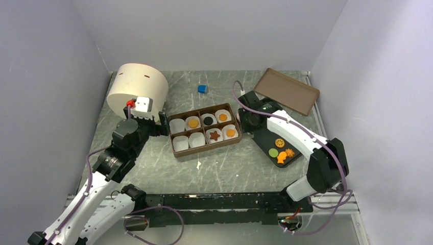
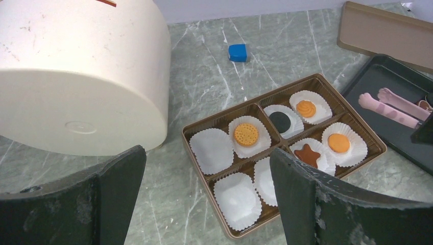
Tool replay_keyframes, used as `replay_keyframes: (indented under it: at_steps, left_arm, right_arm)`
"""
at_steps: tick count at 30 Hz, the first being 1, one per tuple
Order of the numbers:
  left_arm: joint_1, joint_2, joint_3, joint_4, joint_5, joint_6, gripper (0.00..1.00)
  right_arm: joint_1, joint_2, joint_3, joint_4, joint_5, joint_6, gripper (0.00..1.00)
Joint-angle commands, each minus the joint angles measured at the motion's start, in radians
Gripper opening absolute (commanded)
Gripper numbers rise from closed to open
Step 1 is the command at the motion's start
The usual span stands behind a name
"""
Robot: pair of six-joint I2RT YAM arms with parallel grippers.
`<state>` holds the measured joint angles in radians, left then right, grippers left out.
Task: Pack the cookies
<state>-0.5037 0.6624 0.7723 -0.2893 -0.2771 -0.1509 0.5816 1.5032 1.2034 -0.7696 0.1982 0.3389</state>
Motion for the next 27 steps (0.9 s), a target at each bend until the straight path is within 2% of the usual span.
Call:
replay_keyframes:
  at_steps: [1,17,27]
  left_arm:
    - [-0.007,-0.015,-0.004,0.052,0.007,0.016,0.96]
    - [-0.015,-0.004,-0.005,0.053,0.006,0.016,0.96]
    - [-0.016,0.002,-0.007,0.055,0.008,0.017,0.96]
  right_arm:
    - [-0.073,-0.059,-0.071,0.022,0.025,0.029,0.41]
    - [-0.407,-0.159,-0.258,0.101,-0.066,0.069,0.42]
    - [-0.476,-0.144,-0.279,0.128,-0.082,0.073,0.46]
